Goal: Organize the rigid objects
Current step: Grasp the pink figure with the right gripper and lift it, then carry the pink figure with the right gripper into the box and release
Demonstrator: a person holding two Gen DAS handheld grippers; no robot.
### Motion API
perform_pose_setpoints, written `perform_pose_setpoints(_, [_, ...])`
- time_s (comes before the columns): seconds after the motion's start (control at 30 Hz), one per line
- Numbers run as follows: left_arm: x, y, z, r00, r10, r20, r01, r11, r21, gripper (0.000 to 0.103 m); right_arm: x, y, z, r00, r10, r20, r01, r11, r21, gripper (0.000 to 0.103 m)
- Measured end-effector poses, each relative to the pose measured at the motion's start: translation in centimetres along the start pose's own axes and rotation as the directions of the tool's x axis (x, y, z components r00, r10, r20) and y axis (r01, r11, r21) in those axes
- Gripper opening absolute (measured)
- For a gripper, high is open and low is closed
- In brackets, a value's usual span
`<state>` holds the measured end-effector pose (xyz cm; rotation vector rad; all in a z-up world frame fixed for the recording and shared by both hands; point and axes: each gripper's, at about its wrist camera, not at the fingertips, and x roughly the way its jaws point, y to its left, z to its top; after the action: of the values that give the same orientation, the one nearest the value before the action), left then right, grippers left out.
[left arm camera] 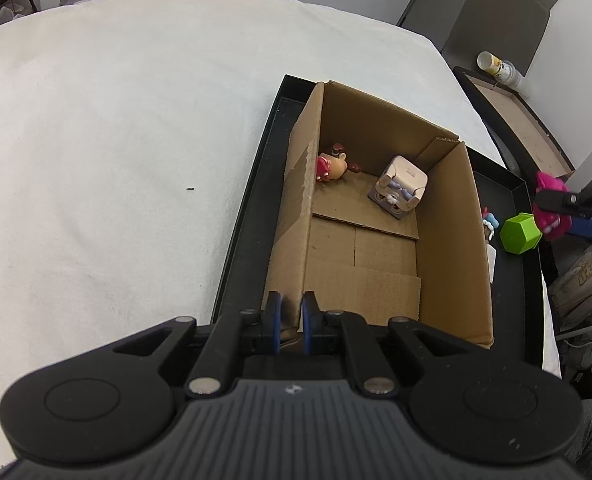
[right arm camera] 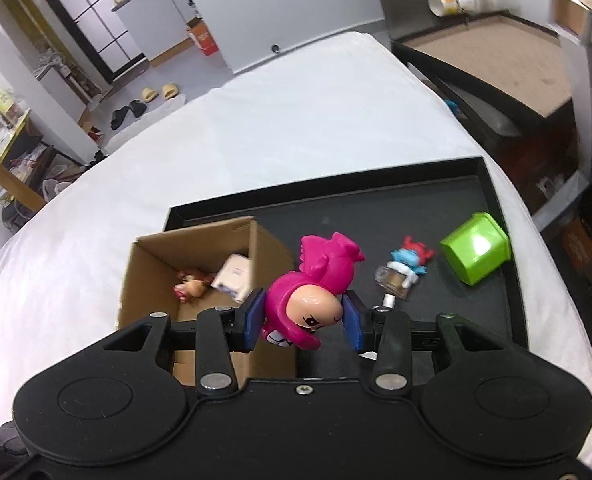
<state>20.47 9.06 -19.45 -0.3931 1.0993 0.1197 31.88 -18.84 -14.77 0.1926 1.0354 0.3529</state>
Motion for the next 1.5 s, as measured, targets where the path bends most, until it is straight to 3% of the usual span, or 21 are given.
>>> perform_pose_setpoints(0.37, [-0.1, 0.5, 0.0, 1.0, -0.029, 0.003, 0.029, 1.0, -0.003, 0.01, 0.1, 5.4, 0.2, 0.999, 0.046, 0.009, -0.045, 0.995, -0.084, 0.041])
perform_pose_setpoints(0.77, [-0.2, 0.9, 0.0, 0.999, -0.039, 0.008, 0.039, 0.999, -0.014, 0.01, 1.5, 8.4, -0.8, 0.999, 0.035, -0.031, -0.039, 0.99, -0.137, 0.041])
perform_pose_setpoints(1.33, [-0.4, 1.7, 0.1, 0.997, -0.073, 0.008, 0.073, 0.997, -0.022, 0.01, 4.6, 11.5, -2.2, 0.995, 0.03, -0.091, -0.042, 0.99, -0.131, 0.041])
perform_pose_setpoints(1.5, [-0.4, 1.8, 0.1, 0.997, -0.075, 0.009, 0.075, 0.997, -0.024, 0.01, 4.6, 11.5, -2.1, 0.996, 0.059, -0.072, -0.066, 0.993, -0.099, 0.049])
